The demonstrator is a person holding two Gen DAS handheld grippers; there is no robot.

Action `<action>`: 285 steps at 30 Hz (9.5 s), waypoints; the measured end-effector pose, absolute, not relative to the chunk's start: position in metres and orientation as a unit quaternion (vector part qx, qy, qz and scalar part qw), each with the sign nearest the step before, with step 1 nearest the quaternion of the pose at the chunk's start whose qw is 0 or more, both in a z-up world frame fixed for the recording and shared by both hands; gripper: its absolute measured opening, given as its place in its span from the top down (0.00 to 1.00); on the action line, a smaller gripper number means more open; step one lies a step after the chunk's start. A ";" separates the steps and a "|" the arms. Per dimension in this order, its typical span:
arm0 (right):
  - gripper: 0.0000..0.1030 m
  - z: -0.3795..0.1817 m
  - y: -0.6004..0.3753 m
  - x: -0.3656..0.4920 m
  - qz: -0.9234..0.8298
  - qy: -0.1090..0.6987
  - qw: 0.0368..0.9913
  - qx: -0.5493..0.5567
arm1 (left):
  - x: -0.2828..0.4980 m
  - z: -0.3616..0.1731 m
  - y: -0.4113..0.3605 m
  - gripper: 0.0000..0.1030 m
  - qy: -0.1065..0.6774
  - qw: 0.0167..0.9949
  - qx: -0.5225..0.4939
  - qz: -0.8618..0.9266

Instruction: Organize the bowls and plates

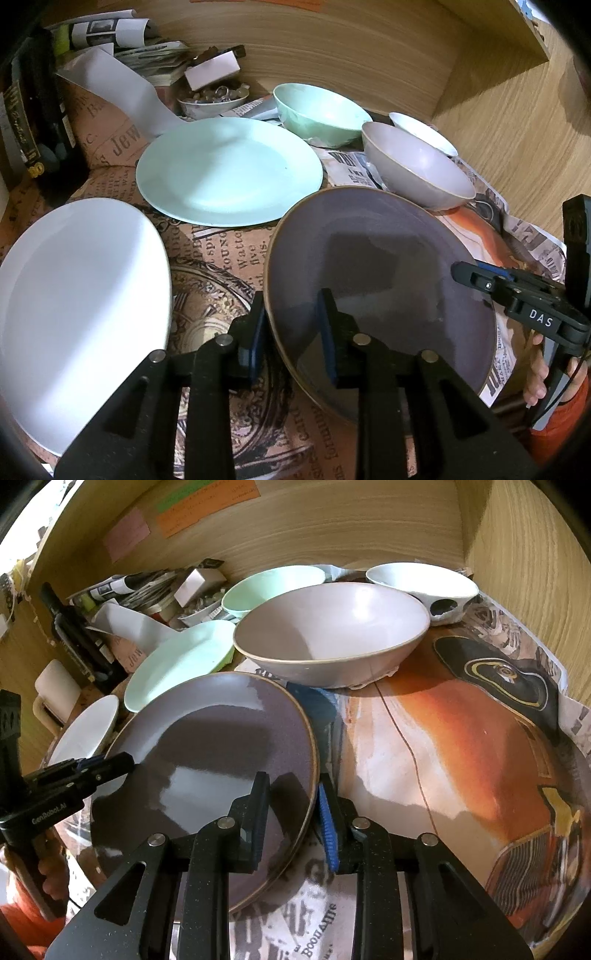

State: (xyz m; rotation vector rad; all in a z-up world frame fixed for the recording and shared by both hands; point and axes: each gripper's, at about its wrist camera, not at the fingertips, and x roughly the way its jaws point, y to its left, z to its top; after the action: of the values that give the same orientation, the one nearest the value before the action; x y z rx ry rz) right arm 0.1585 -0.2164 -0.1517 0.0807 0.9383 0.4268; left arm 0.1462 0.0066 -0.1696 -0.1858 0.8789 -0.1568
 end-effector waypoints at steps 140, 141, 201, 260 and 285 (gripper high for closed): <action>0.78 -0.102 -0.085 0.142 0.293 0.376 0.879 0.020 | 0.076 -0.116 0.138 0.79 0.331 0.934 -0.138 0.012; 0.78 -0.101 -0.089 0.141 0.292 0.375 0.880 0.020 | 0.077 -0.115 0.135 0.79 0.331 0.934 -0.137 0.009; 0.77 -0.142 -0.217 0.133 0.212 0.417 0.880 0.081 | 0.135 -0.156 0.012 0.76 0.412 0.905 -0.095 -0.057; 0.49 -0.084 -0.147 0.160 0.277 0.335 0.901 -0.015 | 0.125 -0.086 0.083 0.11 0.301 0.951 -0.073 0.018; 0.69 -0.133 -0.069 0.300 0.278 0.485 0.826 -0.075 | 0.242 -0.173 0.152 0.66 0.460 0.873 -0.161 -0.027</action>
State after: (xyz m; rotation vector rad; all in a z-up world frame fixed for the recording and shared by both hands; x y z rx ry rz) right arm 0.3004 -0.0690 -0.1333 -0.1602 1.0300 0.5909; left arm 0.2423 0.1517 -0.1728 -0.3365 0.9603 -0.0556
